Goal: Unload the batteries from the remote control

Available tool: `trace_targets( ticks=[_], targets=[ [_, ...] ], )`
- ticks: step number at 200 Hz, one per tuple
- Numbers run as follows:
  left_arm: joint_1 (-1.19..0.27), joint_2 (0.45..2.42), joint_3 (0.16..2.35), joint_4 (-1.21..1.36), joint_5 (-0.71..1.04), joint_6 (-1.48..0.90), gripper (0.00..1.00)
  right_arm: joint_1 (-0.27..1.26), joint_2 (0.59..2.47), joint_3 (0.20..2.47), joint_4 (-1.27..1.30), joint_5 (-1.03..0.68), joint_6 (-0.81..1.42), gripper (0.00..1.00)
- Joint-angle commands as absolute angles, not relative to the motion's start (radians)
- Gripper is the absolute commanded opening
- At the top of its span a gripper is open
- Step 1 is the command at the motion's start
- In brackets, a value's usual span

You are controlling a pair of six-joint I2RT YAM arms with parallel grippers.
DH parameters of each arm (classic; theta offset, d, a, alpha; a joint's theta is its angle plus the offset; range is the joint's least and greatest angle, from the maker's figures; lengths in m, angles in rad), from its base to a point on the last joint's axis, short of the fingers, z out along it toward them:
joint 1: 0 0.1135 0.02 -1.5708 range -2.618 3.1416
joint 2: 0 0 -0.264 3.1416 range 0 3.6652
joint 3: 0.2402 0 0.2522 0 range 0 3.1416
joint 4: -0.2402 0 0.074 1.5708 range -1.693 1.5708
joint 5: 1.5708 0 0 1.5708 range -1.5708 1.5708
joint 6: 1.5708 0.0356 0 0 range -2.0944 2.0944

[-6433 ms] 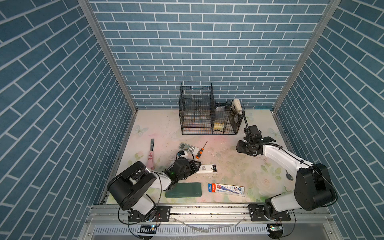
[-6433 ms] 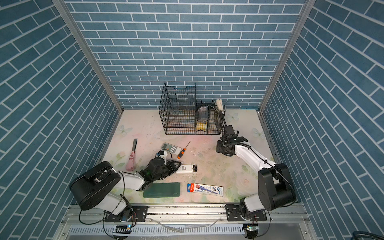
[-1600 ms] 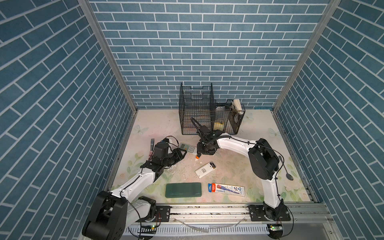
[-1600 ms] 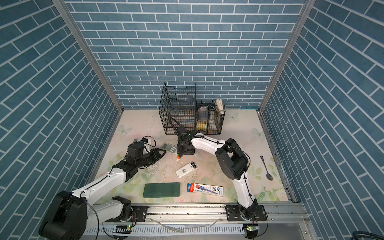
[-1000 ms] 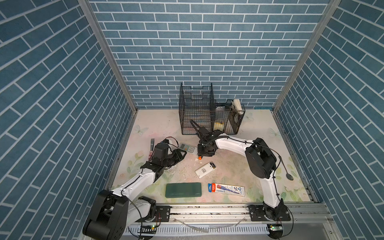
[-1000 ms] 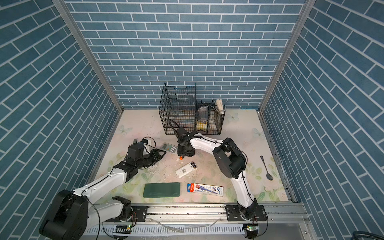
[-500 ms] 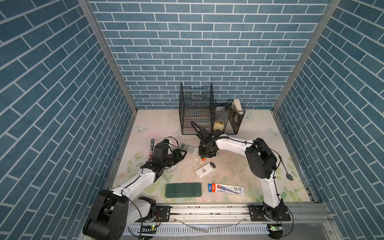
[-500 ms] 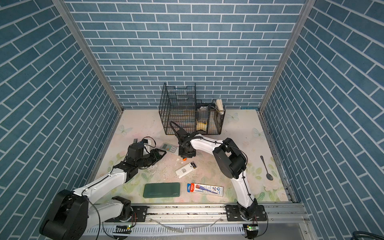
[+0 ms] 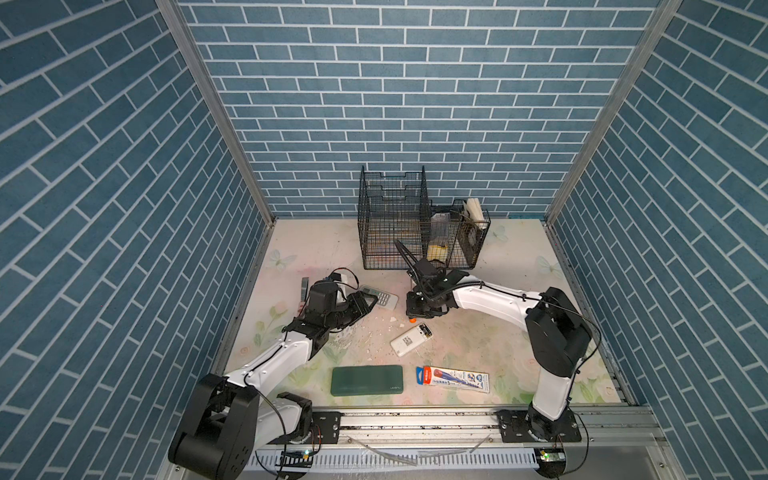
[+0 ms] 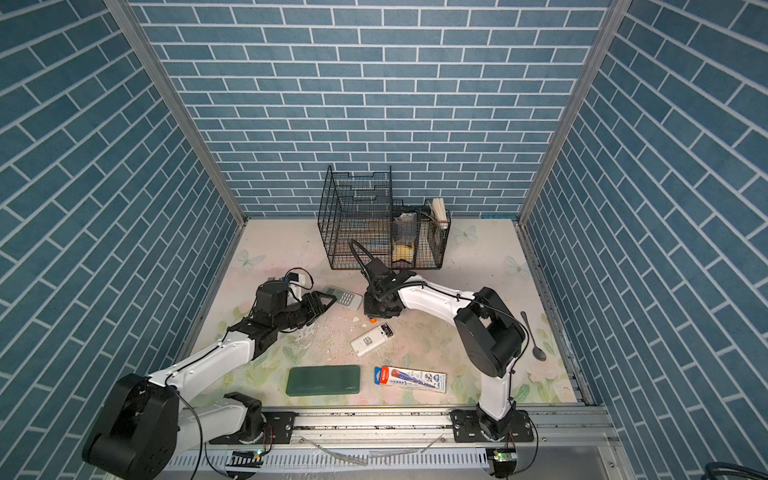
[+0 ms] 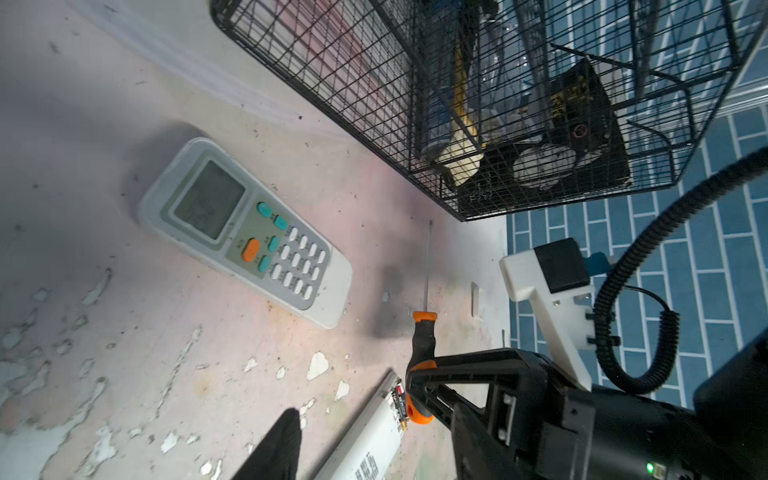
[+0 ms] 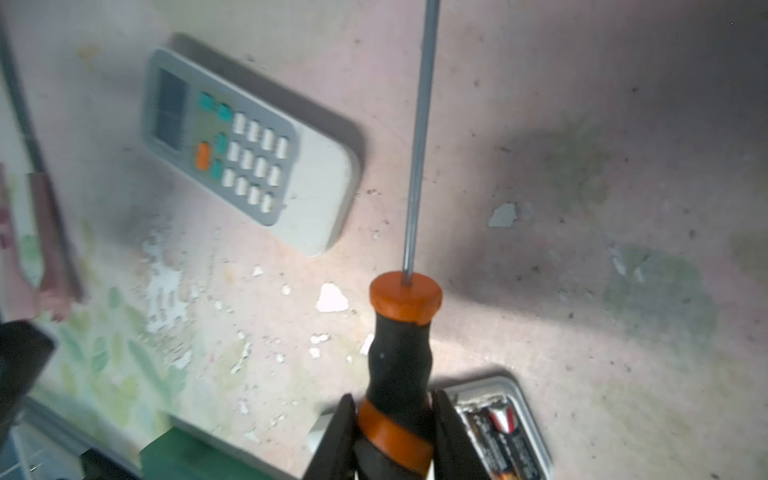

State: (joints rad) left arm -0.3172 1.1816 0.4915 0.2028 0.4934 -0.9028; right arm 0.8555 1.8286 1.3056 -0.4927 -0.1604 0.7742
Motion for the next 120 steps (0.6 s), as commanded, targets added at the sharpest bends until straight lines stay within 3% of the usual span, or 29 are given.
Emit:
trace_targets(
  ticks=[1,120],
  targets=[
    [-0.312,1.202,0.528,0.267,0.545,-0.921,0.59,0.852,1.779,1.254,-0.403,-0.229,0.719,0.04],
    [-0.413,1.324,0.576,0.417,0.543,-0.965,0.55,0.881,1.731,1.247,-0.275,-0.385,0.638,0.0]
  ],
)
